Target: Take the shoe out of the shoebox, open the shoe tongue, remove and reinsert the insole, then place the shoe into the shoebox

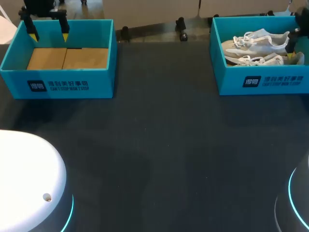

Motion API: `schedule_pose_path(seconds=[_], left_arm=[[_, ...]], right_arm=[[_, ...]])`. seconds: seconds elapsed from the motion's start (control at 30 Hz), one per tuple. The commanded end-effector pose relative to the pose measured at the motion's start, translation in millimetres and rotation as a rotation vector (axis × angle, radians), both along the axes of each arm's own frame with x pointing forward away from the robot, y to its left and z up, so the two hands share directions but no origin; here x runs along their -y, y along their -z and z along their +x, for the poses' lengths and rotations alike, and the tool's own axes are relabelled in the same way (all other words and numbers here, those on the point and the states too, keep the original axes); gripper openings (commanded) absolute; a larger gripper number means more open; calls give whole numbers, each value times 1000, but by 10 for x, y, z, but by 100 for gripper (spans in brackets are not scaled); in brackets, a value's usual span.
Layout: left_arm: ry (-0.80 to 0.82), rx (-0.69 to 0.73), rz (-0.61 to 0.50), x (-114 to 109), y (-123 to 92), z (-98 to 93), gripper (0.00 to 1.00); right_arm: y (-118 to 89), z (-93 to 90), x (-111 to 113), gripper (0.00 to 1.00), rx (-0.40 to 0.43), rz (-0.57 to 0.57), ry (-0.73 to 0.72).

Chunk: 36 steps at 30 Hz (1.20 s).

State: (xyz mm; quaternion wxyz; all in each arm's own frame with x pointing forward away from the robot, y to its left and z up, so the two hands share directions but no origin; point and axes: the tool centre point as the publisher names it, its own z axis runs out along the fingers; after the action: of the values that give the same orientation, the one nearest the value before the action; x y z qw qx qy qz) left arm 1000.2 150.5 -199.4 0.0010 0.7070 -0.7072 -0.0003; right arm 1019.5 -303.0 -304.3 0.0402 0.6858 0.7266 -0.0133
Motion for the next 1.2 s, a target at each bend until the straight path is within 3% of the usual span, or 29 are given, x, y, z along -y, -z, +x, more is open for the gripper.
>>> schedule_pose_path(seconds=[0.03,0.17,0.27,0.37,0.7,0.9,1.2], left_arm=[[0,0,0,2,1,0,100],[0,0,0,2,1,0,100],[0,0,0,2,1,0,100],[0,0,0,2,1,0,100],[0,0,0,2,1,0,100],[0,0,0,2,1,0,100],[0,0,0,2,1,0,100]], right_arm=[[67,54,48,93,-10,8,2],[125,67,91,91,-14,12,4],[168,82,115,80,-15,16,5],[216,91,128,77,-17,21,5],[367,143,162,79,-29,32,2],[436,146,186,73,-34,36,3],[535,151,233,73,-37,45,14]])
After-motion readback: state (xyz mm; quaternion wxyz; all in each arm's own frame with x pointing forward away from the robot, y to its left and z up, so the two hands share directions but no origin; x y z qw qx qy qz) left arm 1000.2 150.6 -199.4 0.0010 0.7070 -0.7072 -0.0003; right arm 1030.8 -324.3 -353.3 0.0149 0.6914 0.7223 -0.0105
